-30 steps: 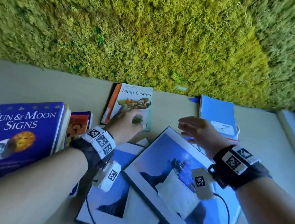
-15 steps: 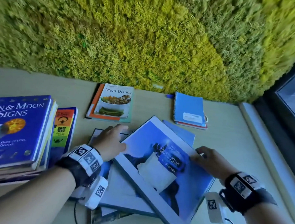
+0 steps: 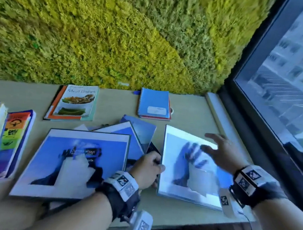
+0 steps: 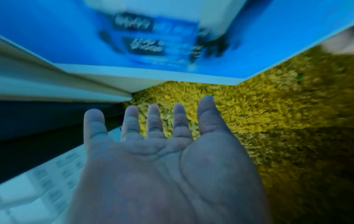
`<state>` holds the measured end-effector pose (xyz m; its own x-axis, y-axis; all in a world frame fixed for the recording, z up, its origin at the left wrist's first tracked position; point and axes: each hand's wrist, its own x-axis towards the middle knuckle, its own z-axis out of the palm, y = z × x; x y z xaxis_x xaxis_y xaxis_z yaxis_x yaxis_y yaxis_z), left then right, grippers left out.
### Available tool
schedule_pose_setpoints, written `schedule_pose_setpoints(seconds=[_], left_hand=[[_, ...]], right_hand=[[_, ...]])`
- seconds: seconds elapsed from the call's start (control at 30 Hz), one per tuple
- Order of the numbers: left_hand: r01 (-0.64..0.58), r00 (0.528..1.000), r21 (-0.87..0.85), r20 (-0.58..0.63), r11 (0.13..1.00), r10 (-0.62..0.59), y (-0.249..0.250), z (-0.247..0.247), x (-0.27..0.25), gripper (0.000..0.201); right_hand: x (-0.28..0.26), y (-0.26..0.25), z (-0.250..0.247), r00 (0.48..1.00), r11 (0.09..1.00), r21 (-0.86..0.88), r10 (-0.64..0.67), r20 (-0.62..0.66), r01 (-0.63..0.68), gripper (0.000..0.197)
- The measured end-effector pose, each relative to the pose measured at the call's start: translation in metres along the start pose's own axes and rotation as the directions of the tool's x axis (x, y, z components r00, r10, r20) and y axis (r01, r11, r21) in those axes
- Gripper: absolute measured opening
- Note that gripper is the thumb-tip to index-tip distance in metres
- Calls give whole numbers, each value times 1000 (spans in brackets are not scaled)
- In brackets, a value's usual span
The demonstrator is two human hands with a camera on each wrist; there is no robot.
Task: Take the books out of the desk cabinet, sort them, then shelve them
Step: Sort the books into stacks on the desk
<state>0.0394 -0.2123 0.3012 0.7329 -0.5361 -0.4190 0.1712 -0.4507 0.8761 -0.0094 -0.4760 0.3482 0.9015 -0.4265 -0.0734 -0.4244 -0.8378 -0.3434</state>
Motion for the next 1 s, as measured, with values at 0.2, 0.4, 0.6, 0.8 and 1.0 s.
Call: schedule_pose_setpoints(seconds=[0.2, 0.4, 0.6, 0.8, 1.0], left_hand=[[117, 992, 26, 37, 993, -118, 6, 39, -9, 40], [-4, 980, 73, -200, 997, 18, -10, -35, -60, 37], [210, 739, 267, -673, 941, 26, -70, -173, -84, 37], [505, 756, 313, -611, 805, -236, -123, -240, -97, 82], [508, 784, 390, -578, 768, -226, -137, -261, -100, 87]], right_hand=[[-27, 34, 69, 918, 991, -124, 3, 395, 50, 94], [-23, -33, 71, 963, 981, 164, -143, 227, 107, 40], [-41, -131, 103, 853, 900, 323, -399, 337, 294, 32], [-63, -168, 104, 821, 914, 281, -392, 414, 295, 31], [-83, -199, 126, 832, 915, 359, -340, 439, 184, 17]])
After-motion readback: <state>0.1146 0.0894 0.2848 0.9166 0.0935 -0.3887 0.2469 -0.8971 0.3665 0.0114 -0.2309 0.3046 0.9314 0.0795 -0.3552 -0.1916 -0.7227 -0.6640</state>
